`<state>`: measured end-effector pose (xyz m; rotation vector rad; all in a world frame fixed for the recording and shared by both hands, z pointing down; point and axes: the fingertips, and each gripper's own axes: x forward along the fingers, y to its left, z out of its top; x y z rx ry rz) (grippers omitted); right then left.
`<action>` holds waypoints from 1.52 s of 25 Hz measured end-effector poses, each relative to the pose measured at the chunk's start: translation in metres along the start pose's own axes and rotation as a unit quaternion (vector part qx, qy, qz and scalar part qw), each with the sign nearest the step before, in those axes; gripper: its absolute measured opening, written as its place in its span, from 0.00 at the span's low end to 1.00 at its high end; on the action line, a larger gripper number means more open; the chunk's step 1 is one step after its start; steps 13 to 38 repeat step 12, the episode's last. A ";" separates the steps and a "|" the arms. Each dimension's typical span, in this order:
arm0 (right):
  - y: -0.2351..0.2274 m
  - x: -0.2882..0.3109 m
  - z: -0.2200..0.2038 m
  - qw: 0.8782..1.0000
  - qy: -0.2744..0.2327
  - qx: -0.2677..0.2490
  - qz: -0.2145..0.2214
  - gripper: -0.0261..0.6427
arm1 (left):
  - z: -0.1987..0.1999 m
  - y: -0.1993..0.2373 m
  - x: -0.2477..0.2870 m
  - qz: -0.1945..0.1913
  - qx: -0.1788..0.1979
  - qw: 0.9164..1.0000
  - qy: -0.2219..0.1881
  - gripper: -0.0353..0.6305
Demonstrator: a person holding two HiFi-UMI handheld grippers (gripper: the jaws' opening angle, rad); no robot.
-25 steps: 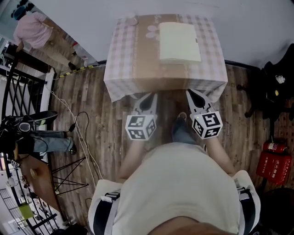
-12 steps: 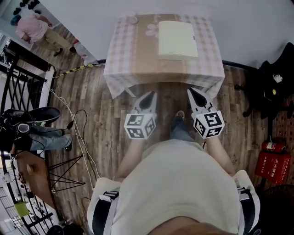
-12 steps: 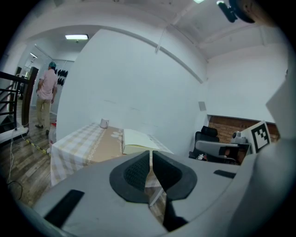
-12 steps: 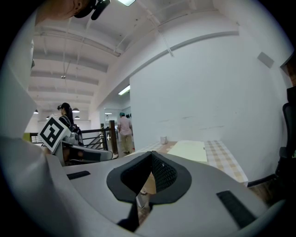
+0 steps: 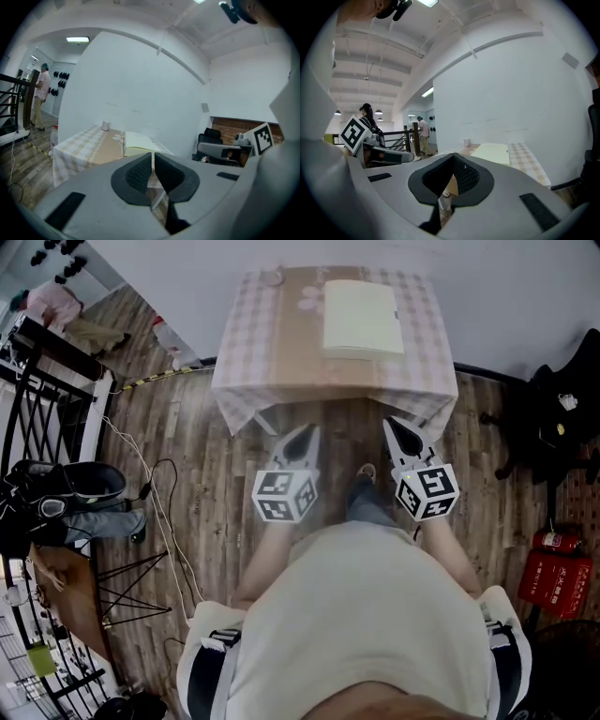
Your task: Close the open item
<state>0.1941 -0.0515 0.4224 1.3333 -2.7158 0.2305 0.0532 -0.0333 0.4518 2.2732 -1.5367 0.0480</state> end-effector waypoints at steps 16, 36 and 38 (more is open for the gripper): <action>-0.006 -0.017 0.001 1.000 -0.004 -0.008 -0.001 0.04 | -0.005 -0.014 -0.006 0.002 0.008 1.000 0.003 0.08; -0.006 -0.017 0.001 1.000 -0.004 -0.008 -0.001 0.04 | -0.005 -0.014 -0.006 0.002 0.008 1.000 0.003 0.08; -0.006 -0.017 0.001 1.000 -0.004 -0.008 -0.001 0.04 | -0.005 -0.014 -0.006 0.002 0.008 1.000 0.003 0.08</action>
